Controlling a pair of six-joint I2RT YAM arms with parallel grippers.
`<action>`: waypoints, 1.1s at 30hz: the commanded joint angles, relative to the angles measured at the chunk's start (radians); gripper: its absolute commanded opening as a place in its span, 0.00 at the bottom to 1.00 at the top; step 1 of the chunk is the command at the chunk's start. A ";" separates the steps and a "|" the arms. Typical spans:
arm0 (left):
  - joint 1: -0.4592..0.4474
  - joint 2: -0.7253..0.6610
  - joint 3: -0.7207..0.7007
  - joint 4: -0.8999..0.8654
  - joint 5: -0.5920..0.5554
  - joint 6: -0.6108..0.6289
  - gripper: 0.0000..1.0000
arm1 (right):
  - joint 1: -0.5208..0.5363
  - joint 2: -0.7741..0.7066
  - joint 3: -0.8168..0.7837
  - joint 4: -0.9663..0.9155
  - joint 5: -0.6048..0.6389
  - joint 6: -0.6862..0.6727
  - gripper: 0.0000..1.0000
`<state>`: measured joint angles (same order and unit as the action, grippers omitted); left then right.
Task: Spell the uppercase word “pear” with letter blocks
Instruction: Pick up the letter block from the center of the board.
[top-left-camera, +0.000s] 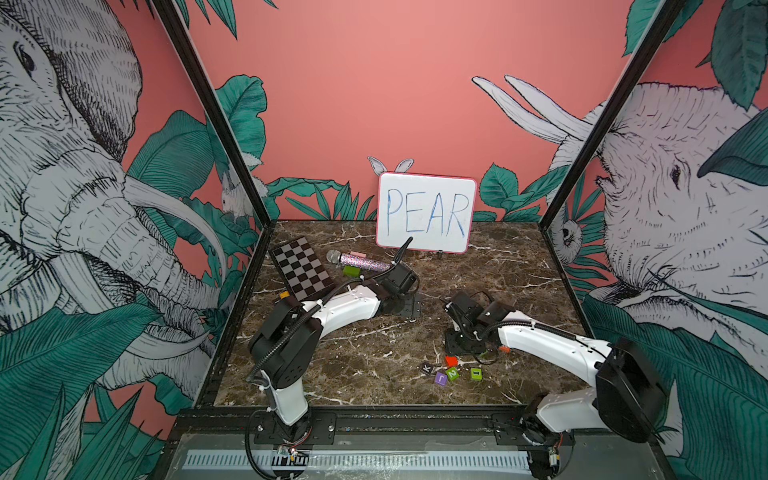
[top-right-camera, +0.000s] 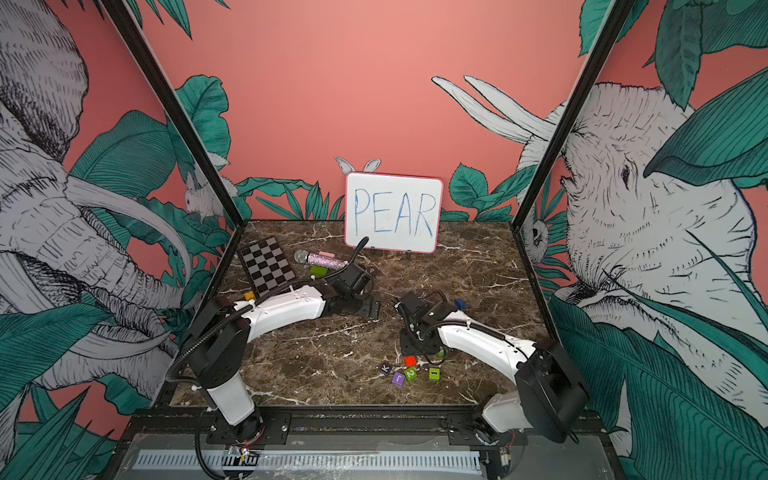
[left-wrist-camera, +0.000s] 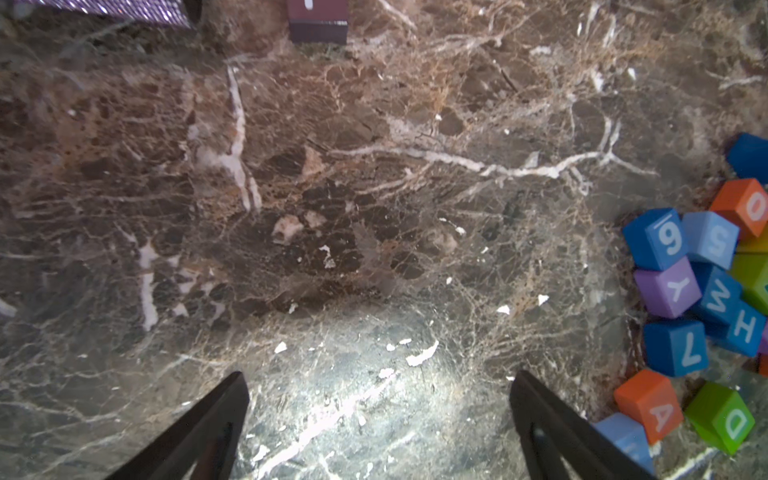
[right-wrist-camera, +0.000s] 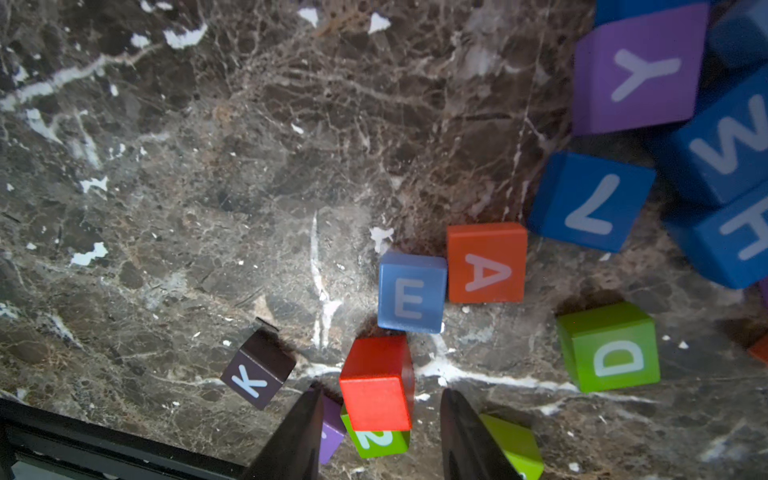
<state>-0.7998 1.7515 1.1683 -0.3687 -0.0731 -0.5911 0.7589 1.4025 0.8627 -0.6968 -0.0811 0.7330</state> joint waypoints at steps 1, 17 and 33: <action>0.002 -0.042 -0.013 0.007 0.016 -0.013 0.99 | 0.004 0.038 0.006 0.015 0.026 0.026 0.46; 0.012 -0.028 -0.010 0.021 0.019 -0.003 0.99 | -0.004 0.102 0.002 0.052 0.048 0.024 0.43; 0.023 -0.024 -0.003 0.017 0.025 -0.003 0.99 | -0.015 0.113 -0.018 0.081 0.033 0.038 0.44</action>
<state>-0.7826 1.7515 1.1641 -0.3508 -0.0444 -0.5835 0.7506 1.5070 0.8608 -0.6102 -0.0601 0.7483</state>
